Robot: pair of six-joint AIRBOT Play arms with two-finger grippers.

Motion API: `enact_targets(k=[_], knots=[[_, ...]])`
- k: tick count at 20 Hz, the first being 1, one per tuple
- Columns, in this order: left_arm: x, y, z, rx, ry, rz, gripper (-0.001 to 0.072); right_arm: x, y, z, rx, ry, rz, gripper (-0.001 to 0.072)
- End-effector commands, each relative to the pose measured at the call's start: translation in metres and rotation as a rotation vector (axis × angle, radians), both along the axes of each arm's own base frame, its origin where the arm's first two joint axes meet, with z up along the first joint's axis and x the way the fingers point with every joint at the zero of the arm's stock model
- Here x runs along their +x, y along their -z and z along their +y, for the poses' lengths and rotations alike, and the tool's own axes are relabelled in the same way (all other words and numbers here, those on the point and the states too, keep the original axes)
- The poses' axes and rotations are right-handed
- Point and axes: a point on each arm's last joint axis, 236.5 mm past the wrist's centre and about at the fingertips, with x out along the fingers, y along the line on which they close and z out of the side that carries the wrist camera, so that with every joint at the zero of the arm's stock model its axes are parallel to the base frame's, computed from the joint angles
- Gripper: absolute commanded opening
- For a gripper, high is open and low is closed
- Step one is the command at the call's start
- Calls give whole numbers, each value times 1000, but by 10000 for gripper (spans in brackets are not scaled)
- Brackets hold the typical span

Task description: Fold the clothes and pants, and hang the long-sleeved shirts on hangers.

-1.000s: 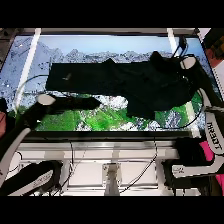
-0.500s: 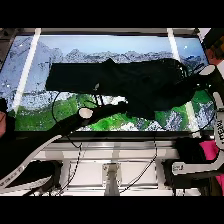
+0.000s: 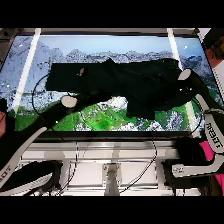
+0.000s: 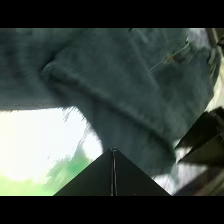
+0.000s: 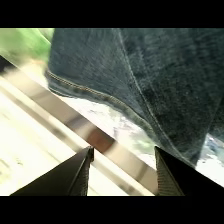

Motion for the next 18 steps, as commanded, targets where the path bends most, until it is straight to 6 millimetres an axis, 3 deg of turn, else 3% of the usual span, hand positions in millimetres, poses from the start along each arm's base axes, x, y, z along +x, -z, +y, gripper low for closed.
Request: enact_targets(k=[1, 4, 5, 10, 14, 18], knots=[[-28, 36, 46, 136, 91, 199, 9, 0, 16, -22, -174, -85, -37, 446], [-45, 77, 97, 381, 90, 306, 8, 7, 16, -31, -220, -55, -51, 447], [-47, 82, 105, 430, 92, 309, 8, 11, 14, -30, -220, -49, -65, 447], [-48, 87, 113, 487, 105, 298, 9, 27, 14, -27, -215, 7, -104, 446], [-45, 93, 129, 568, 111, 273, 9, 24, 11, 1, -98, 57, -65, 445], [-38, 96, 153, 626, 86, 268, 10, 26, 17, -8, -136, 70, -70, 444]])
